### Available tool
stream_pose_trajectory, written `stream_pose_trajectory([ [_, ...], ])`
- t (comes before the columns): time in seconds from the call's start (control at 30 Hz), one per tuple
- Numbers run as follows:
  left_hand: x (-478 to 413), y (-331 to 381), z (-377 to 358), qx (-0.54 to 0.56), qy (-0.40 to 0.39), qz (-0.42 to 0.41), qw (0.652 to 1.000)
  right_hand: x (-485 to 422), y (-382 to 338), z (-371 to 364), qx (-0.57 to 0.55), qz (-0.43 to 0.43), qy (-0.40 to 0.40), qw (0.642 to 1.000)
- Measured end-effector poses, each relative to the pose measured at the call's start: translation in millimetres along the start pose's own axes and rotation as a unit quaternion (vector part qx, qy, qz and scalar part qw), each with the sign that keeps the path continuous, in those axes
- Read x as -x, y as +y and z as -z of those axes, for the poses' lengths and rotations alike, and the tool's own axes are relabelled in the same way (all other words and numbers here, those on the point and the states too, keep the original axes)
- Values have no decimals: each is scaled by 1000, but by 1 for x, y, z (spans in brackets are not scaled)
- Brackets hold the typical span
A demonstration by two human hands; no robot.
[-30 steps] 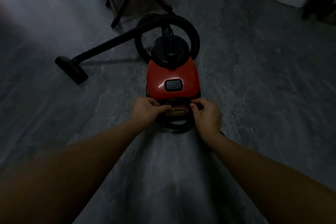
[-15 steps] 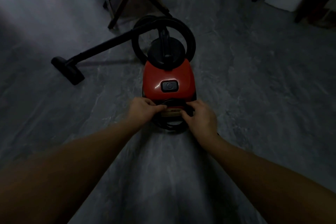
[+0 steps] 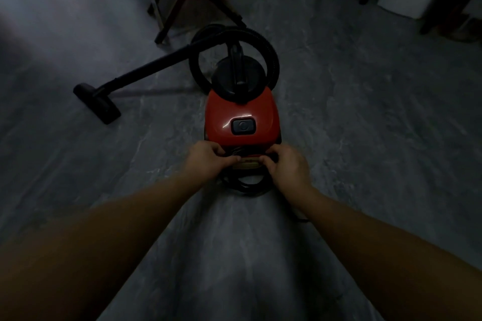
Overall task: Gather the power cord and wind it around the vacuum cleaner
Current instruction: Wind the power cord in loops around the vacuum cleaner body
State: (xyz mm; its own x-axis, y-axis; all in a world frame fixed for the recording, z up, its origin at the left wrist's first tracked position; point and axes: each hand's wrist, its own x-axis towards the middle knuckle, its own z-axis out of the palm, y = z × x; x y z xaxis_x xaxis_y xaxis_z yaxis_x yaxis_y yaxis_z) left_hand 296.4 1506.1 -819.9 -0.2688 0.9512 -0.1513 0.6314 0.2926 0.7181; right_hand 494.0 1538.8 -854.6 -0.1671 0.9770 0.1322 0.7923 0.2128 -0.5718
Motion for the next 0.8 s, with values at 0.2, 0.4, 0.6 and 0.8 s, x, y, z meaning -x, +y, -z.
stream_pose_trajectory([
  [0.2,10,-2,-5,-16,29,-49,998,8,-5,-1,-75,-18,28,997],
  [0.4,15,-9,-9,-34,44,-90,994,9,-22,-8,-106,22,55,993],
  [0.6,14,-16,-15,19,68,-53,996,6,-21,-10,-126,-15,61,990],
  [0.8,6,-13,-1,30,27,-43,998,2,-17,-10,-137,-30,53,989],
])
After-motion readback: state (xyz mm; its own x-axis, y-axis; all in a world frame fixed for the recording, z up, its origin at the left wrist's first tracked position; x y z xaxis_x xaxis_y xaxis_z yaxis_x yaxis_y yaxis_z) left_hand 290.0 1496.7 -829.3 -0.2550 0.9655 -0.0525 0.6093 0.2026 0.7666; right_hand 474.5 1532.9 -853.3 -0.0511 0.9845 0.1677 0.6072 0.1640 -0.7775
